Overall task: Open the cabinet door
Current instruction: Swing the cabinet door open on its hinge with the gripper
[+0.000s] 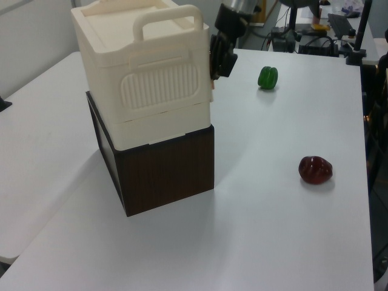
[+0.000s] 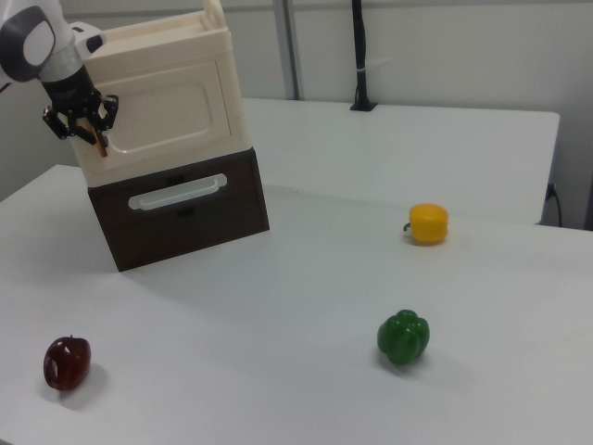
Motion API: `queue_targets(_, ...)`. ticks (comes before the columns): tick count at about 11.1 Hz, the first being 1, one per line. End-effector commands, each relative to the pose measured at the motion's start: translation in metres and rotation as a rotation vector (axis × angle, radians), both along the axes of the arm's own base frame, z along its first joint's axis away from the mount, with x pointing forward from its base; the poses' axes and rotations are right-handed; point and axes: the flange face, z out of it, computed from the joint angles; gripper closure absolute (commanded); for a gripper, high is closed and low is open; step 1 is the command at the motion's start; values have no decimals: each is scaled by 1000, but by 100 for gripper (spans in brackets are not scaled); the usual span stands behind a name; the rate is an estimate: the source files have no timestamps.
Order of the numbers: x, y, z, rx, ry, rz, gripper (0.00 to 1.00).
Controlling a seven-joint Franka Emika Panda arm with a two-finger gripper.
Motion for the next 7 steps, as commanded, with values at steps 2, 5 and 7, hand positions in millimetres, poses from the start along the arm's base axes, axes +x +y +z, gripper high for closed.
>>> queue_targets(2,-30,-58,31,-25,77,8,100)
queue_targets(5,-40,-114,35,-50,183,-48,100)
queue_targets(7,-47,-153,37,-54,244,-104,93)
